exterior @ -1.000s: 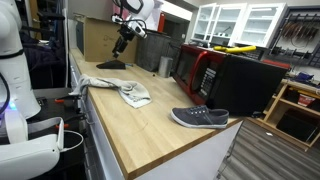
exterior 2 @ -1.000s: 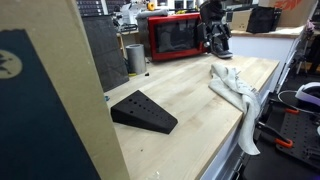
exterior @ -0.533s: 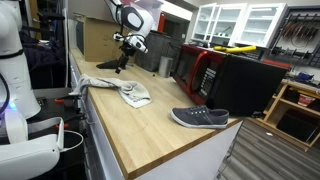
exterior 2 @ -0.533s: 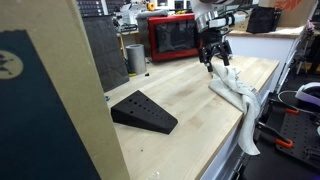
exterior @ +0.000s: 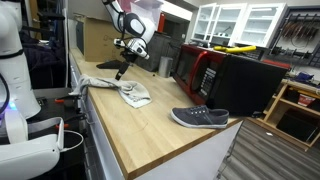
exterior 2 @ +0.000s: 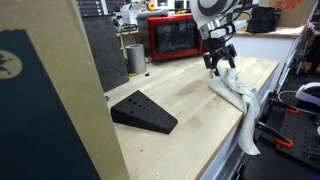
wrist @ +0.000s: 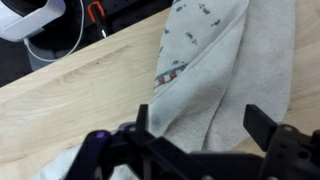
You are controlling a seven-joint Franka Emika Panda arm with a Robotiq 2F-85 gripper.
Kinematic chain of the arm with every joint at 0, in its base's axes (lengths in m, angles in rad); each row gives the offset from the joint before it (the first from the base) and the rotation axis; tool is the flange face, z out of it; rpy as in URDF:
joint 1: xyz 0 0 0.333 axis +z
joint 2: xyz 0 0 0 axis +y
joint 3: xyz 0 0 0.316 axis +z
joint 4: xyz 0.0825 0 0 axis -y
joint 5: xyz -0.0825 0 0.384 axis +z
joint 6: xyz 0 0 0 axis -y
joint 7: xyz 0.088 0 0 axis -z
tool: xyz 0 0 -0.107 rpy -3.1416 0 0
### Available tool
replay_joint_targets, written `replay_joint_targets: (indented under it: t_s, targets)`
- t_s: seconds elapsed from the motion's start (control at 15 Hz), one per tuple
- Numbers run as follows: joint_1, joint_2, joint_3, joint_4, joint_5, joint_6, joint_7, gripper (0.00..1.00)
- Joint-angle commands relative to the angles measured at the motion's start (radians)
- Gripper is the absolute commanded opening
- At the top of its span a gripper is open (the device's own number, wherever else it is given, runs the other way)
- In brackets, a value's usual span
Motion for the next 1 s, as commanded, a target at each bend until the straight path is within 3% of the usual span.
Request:
replay_joint_targets:
  t_s: [0.0, 0.47, 0.6, 0.93]
  targets:
    - [0.0, 0.014, -0.015, 0.005, -0.045, -0.015, 0.047, 0.66]
    - [0.006, 0.039, -0.022, 0.019, -0.048, -0.047, 0.057, 0.12]
    - [0.007, 0.032, -0.019, 0.027, -0.037, -0.069, 0.049, 0.0]
    - [0.011, 0.018, -0.004, 0.125, 0.034, -0.161, 0.038, 0.02]
